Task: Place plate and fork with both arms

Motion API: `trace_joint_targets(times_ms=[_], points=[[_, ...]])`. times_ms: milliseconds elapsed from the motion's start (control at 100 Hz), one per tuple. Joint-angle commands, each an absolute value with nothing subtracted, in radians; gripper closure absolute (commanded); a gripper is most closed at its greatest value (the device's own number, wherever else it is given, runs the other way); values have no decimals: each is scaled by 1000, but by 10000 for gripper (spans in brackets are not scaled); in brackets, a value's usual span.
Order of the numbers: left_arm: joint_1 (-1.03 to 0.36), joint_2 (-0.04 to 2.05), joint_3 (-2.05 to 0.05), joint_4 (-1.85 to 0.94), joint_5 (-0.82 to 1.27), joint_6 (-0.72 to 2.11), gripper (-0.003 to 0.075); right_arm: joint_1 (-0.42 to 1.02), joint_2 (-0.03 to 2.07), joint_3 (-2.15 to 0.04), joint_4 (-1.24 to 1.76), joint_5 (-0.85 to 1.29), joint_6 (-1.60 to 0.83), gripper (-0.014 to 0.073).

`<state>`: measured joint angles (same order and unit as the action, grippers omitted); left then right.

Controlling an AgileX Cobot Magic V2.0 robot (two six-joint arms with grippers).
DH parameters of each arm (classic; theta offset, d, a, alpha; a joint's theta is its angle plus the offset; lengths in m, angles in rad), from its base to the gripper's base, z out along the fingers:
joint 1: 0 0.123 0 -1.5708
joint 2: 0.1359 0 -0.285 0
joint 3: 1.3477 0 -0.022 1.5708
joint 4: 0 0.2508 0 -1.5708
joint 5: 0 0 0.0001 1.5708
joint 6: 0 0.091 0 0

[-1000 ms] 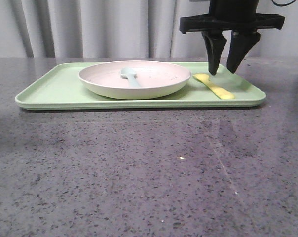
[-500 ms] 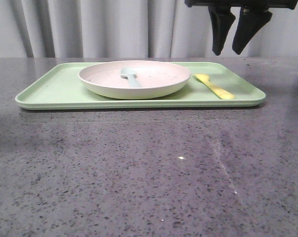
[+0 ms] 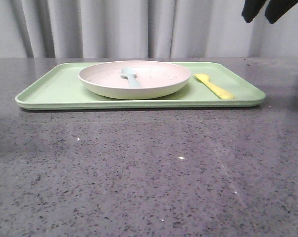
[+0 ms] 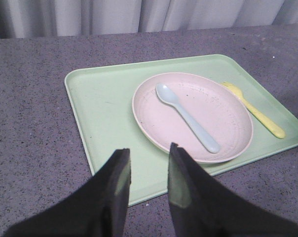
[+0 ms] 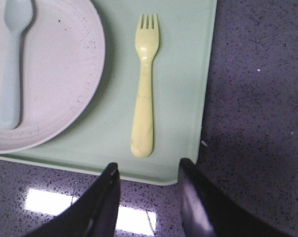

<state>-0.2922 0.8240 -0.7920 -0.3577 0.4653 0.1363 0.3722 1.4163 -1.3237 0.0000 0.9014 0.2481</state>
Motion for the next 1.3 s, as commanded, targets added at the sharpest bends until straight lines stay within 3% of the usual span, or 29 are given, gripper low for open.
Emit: trace_joint_targets(times_ms=[0, 480, 680, 880, 1290], points=[[-299, 802, -821, -362, 392, 125, 534, 369, 1319, -1297, 0, 808, 249, 286], [-299, 731, -763, -355, 364, 125, 535, 369, 1063, -1015, -9, 671, 249, 292], [-299, 693, -719, -355, 362, 125, 552, 369, 938, -892, -40, 601, 249, 468], [-299, 642, -676, -355, 362, 125, 720, 369, 807, -773, -46, 552, 249, 664], [-299, 529, -567, -355, 362, 125, 741, 369, 531, -565, -53, 488, 249, 661]])
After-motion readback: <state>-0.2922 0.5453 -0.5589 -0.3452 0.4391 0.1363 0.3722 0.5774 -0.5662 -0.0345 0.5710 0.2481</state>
